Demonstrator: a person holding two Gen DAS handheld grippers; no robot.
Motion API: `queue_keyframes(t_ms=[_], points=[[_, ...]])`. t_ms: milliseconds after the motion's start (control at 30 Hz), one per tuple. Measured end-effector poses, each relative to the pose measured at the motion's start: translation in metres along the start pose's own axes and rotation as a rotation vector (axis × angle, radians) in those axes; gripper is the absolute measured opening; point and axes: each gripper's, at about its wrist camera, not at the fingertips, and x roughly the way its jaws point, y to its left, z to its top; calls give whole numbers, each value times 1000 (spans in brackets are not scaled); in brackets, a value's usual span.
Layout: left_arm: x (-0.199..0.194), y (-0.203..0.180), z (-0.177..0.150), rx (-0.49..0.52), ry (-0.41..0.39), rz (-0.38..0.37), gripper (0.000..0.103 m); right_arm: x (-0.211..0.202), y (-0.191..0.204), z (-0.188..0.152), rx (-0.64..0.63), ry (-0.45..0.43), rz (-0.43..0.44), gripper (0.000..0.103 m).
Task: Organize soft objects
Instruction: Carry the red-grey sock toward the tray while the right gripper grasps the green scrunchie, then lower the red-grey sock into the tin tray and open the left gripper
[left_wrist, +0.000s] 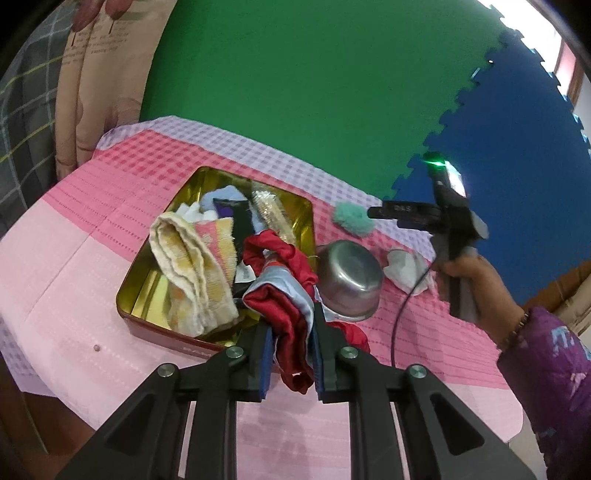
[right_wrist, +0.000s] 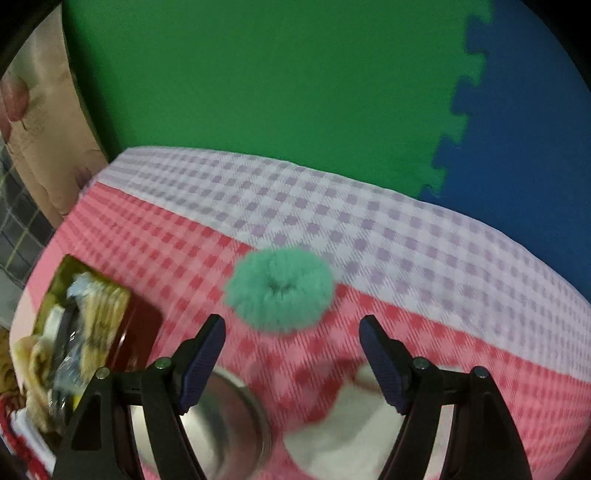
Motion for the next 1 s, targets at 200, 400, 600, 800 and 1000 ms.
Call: queue_keyframes(t_ms=[200,400,600,800,1000], points=[[7,11,1,-23,16,1,14,45,11,18,-21,57,-22,77],[10,17,1,-32,20,20,14,76,16,14,-50,88,-38,62],[12,22,1,-51,18,33,15,53,8,8,-35,22,20,23],[9,20,3,-31,6,40,15,-24,4,-30,14,-144,131,23],[7,23,16,-17,-13,55,15,-87,16,-91,-5,-220,210,23]])
